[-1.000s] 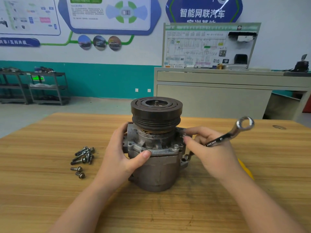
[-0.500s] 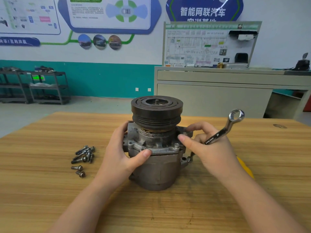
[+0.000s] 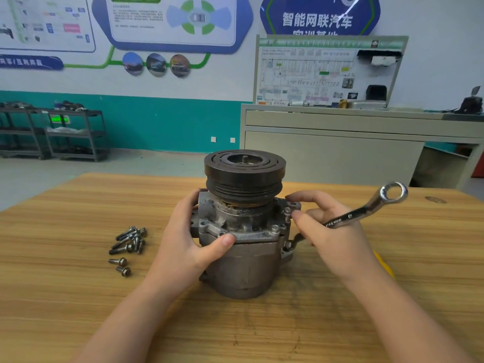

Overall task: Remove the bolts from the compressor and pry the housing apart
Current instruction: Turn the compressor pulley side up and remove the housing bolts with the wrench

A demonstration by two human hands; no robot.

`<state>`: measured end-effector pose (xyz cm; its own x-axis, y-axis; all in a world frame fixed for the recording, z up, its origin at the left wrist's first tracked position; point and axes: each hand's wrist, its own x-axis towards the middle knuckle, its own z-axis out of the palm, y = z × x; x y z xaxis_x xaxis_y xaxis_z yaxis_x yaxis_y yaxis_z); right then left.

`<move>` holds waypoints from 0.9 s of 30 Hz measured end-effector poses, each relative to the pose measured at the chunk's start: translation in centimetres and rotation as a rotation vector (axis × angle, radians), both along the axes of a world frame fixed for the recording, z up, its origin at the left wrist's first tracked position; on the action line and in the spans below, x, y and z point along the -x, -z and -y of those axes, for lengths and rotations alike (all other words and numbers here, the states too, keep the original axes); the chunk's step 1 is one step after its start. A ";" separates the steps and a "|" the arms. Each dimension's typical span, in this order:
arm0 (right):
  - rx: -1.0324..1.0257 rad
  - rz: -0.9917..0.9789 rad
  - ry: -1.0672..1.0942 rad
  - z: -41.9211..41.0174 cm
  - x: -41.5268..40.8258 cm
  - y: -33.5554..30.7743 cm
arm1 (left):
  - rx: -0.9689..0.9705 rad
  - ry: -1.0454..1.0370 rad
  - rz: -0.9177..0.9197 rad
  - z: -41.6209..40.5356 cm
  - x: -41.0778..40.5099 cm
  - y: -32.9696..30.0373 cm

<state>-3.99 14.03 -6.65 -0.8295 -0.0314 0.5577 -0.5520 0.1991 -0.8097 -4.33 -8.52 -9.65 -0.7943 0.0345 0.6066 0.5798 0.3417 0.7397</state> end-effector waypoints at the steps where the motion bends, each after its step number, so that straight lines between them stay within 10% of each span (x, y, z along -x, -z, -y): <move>1: 0.000 -0.003 0.005 0.1 0.1 0.0 | -0.001 -0.002 -0.003 0.0 0.0 0.0; 24: 0.003 0.012 0.028 0.3 0.2 -0.2 | 0.005 -0.031 -0.020 -0.2 -0.4 -0.1; 27: 0.077 -0.038 0.071 0.2 -0.3 -1.2 | 0.054 -0.254 -0.274 -0.7 -1.3 -0.9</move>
